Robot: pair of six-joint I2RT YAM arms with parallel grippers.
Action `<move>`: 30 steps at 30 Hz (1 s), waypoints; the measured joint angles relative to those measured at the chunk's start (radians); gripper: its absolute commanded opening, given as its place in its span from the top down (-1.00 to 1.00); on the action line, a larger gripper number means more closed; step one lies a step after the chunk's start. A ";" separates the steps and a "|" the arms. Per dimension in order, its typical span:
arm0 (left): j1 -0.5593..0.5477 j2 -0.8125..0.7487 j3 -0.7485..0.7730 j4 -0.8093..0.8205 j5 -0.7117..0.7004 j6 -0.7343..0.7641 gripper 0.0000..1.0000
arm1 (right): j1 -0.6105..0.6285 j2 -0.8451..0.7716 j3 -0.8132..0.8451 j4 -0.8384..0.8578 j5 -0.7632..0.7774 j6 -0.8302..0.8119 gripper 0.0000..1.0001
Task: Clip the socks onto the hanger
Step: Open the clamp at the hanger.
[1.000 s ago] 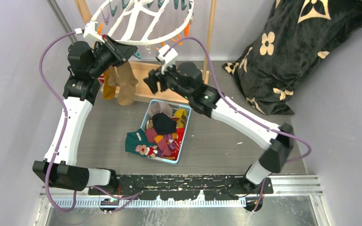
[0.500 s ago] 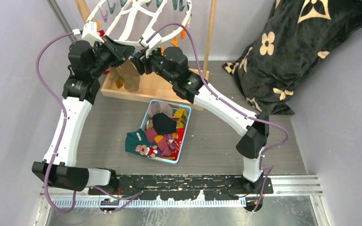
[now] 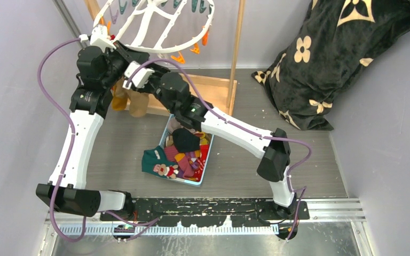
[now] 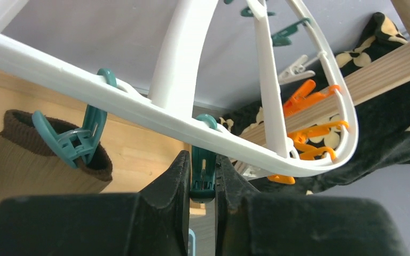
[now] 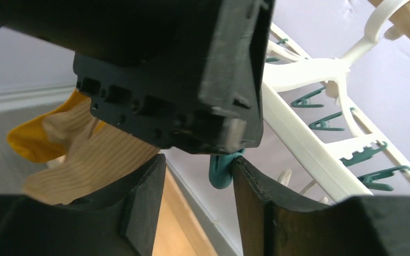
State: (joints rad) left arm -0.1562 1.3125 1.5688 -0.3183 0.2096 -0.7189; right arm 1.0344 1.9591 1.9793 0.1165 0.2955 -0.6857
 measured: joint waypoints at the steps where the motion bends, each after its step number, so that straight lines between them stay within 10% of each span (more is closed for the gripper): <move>1: 0.002 0.000 0.000 -0.002 -0.005 0.001 1.00 | 0.008 0.015 0.007 0.018 0.023 -0.042 0.02; 9: 0.004 0.000 0.000 -0.016 -0.043 0.016 0.88 | 0.027 0.084 0.014 0.171 0.151 -0.254 0.70; 16: 0.004 -0.001 0.008 -0.016 -0.039 -0.009 -0.44 | 0.033 0.099 0.010 0.257 0.182 -0.226 0.98; 30: 0.012 -0.025 0.018 0.006 0.052 -0.094 -0.49 | -0.055 -0.048 -0.197 0.280 0.061 0.319 0.98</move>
State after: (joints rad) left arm -0.1444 1.2873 1.5871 -0.3126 0.2615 -0.8127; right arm 0.9791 1.9110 1.7821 0.3969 0.3565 -0.3664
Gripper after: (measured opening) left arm 0.763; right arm 0.036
